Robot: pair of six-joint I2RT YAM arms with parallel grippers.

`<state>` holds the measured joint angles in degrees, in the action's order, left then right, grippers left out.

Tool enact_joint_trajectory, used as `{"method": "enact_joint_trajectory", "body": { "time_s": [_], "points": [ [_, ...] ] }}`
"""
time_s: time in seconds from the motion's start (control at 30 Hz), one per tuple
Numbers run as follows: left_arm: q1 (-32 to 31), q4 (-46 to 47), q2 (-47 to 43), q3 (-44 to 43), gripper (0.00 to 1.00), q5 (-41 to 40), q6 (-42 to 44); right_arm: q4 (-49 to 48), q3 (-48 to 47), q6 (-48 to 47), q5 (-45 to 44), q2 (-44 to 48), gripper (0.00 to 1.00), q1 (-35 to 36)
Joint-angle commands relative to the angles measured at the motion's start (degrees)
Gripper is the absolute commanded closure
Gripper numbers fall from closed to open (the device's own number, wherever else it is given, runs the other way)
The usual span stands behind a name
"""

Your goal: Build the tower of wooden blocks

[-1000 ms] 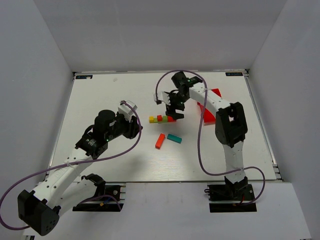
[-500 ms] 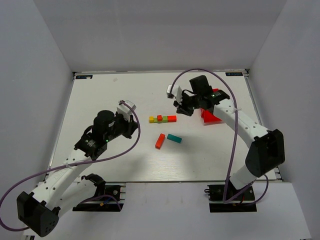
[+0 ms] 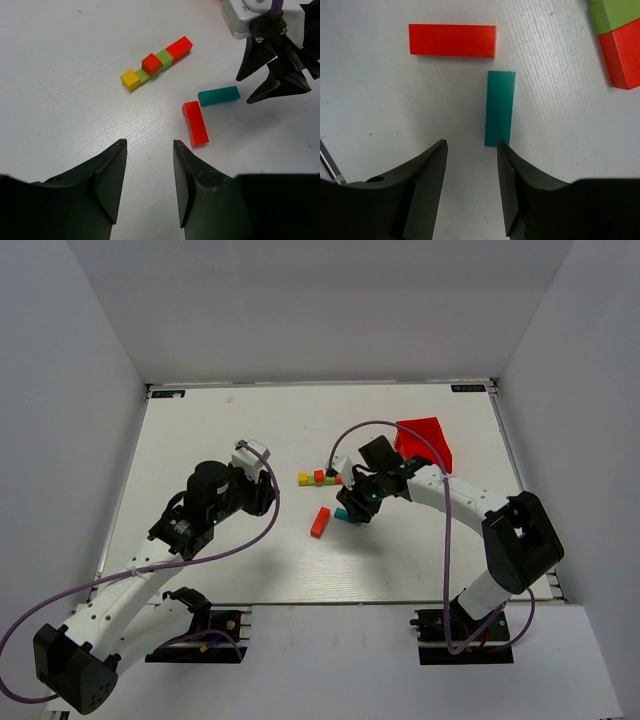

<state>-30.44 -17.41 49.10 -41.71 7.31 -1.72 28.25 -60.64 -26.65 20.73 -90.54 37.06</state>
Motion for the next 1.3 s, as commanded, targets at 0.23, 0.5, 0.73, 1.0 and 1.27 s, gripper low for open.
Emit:
{"method": "enact_joint_trajectory", "body": {
  "time_s": [0.23, 0.5, 0.73, 1.0, 1.27],
  "points": [
    [0.29, -0.78, -0.15, -0.65, 0.46, -0.54, 0.22, -7.32, -1.32, 2.75, -11.66, -4.82, 0.48, 5.56],
    [0.29, -0.78, -0.15, -0.65, 0.46, 0.51, 0.22, -8.30, -1.41, 1.61, -14.58, -5.35, 0.48, 7.32],
    [0.29, -0.78, -0.15, -0.65, 0.46, 0.51, 0.22, -8.48, -1.58, -0.15, -15.02, -6.31, 0.46, 7.06],
    [0.29, -0.78, -0.67, -0.65, 0.46, 0.51, 0.22, -7.77, -2.55, -0.94, -15.01, -7.89, 0.42, 6.97],
    [0.29, -0.78, -0.67, -0.65, 0.46, 0.51, 0.22, -7.77, -3.25, -1.56, -15.99, -10.18, 0.41, 6.89]
  ]
}}
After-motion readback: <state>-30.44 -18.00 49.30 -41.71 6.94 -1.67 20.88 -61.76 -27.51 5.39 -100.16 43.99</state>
